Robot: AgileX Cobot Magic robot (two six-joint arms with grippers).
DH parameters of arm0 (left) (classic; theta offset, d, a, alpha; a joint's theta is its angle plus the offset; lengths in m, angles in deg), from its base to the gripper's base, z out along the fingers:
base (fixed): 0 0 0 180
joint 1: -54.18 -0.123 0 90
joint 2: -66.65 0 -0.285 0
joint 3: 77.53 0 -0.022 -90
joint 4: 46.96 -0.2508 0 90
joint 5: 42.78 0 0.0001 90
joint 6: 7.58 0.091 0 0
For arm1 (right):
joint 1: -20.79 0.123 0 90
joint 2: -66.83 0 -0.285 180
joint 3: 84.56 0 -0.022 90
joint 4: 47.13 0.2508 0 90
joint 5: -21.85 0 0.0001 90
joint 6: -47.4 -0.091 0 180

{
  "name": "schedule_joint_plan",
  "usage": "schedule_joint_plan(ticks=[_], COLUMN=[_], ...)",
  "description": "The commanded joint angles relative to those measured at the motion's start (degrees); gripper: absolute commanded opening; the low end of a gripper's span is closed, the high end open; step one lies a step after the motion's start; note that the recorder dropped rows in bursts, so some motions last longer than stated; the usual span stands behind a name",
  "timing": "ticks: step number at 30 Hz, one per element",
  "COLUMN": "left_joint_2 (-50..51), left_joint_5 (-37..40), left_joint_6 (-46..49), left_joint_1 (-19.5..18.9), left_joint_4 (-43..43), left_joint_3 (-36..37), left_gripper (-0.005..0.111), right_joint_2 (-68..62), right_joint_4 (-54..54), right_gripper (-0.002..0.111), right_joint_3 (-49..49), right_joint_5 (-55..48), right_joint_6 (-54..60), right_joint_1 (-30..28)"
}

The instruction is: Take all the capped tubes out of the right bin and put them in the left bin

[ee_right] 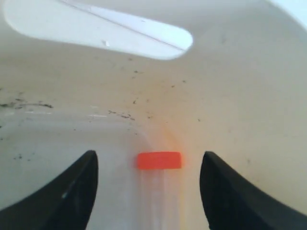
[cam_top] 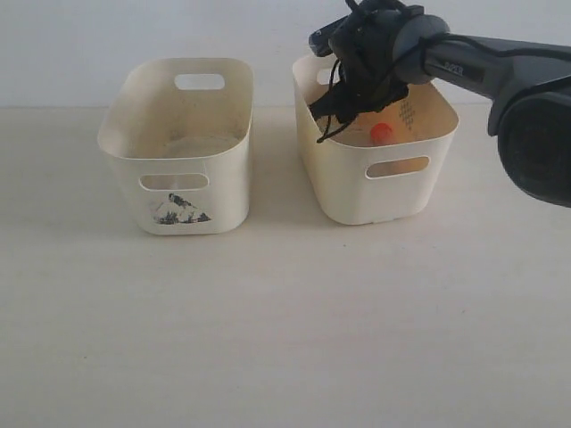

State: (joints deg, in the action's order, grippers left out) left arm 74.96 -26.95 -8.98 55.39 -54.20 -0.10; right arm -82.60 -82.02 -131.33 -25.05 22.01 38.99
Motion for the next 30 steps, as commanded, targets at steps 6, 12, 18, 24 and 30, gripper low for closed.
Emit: schedule_joint_plan(ticks=[6, 12, 18, 24, 30], left_joint_2=[-0.1, -0.1, -0.1, -0.1, -0.1], left_joint_5=[-0.9, -0.9, -0.9, -0.9, -0.9], left_joint_6=[-0.7, -0.7, -0.7, -0.7, -0.7], left_joint_1=[-0.1, -0.1, -0.1, -0.1, -0.1], left_joint_4=[0.4, 0.4, 0.4, 0.4, 0.4], left_joint_3=[-0.2, -0.2, -0.2, -0.2, -0.2], left_gripper=[0.004, 0.004, 0.004, 0.004, 0.004], right_joint_2=[-2.0, -3.9, -3.9, -1.2, 1.8], right_joint_4=[-0.7, 0.5, 2.3, 1.8, 1.8], right_gripper=[0.059, 0.059, 0.059, 0.059, 0.059], right_joint_3=[-0.1, 0.0, 0.0, 0.0, 0.0], right_joint_5=[-0.5, -2.9, -4.1, -4.6, -5.5], right_joint_6=[-1.5, -2.8, -2.8, -2.8, -2.9], right_joint_1=[-1.1, -1.1, -1.0, -0.2, 1.4])
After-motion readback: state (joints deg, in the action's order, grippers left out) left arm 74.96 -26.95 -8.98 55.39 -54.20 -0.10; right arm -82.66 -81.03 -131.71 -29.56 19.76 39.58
